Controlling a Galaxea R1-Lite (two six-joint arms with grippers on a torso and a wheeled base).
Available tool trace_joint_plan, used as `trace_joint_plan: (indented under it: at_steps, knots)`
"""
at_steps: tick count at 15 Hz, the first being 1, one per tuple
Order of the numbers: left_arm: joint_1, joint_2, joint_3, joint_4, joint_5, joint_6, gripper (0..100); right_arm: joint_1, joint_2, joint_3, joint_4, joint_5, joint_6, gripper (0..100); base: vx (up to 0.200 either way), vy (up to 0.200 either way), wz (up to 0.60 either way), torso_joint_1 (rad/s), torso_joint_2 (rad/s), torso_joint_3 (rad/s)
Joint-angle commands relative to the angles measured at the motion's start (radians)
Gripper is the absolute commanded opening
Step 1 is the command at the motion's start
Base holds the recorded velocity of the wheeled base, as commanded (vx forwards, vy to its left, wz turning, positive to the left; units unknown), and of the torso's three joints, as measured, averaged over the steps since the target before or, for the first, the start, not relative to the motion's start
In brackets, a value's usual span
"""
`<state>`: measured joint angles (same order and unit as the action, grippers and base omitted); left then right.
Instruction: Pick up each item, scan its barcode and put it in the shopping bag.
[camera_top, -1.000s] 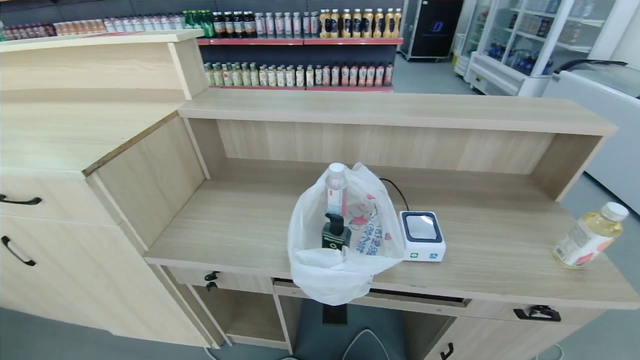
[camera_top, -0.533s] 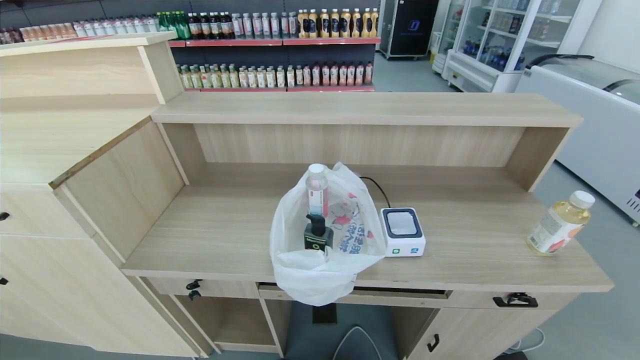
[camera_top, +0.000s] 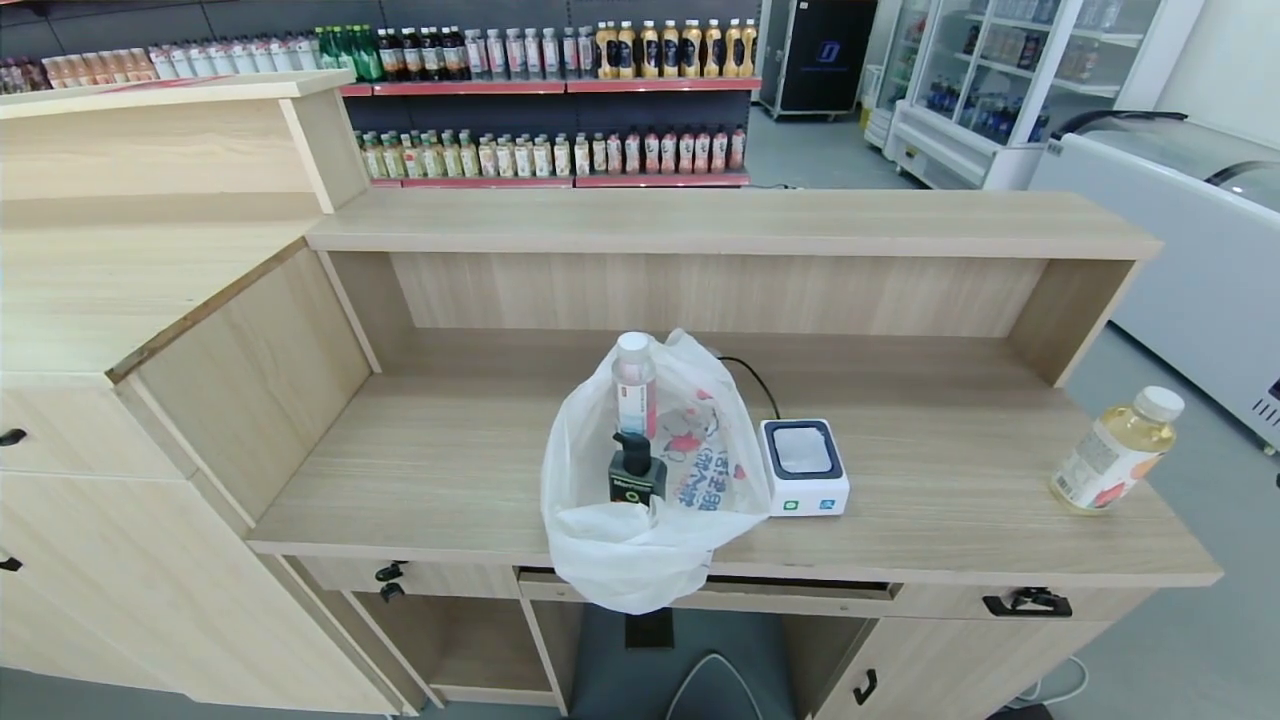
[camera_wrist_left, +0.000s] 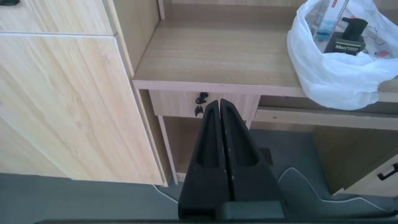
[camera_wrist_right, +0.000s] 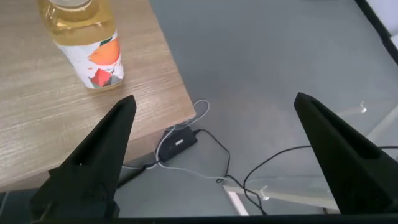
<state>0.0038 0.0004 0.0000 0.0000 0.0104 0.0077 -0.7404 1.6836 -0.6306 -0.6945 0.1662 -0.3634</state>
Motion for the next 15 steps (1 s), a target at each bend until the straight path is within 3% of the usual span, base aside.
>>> trace_joint_plan:
  at_steps: [1,4,11,15]
  knots:
    - [0.001,0.000,0.000,0.000,0.000,0.000,0,0.006,0.084,-0.043,-0.016,0.041,-0.029,100,0.000,0.000,0.00,0.000,0.00,0.000]
    - [0.001,0.000,0.000,0.000,0.000,0.000,0,0.007,0.148,-0.060,-0.071,0.102,-0.089,100,0.000,0.000,0.00,0.000,0.00,0.000]
    - [0.001,0.000,0.000,0.000,0.000,0.000,0,0.016,0.289,-0.126,-0.157,0.113,-0.095,100,0.000,0.000,0.00,0.000,0.00,0.000]
    - [0.001,0.000,0.000,0.000,0.000,0.000,0,0.035,0.350,-0.155,-0.169,0.182,-0.091,100,0.000,0.000,0.00,0.000,0.00,0.000]
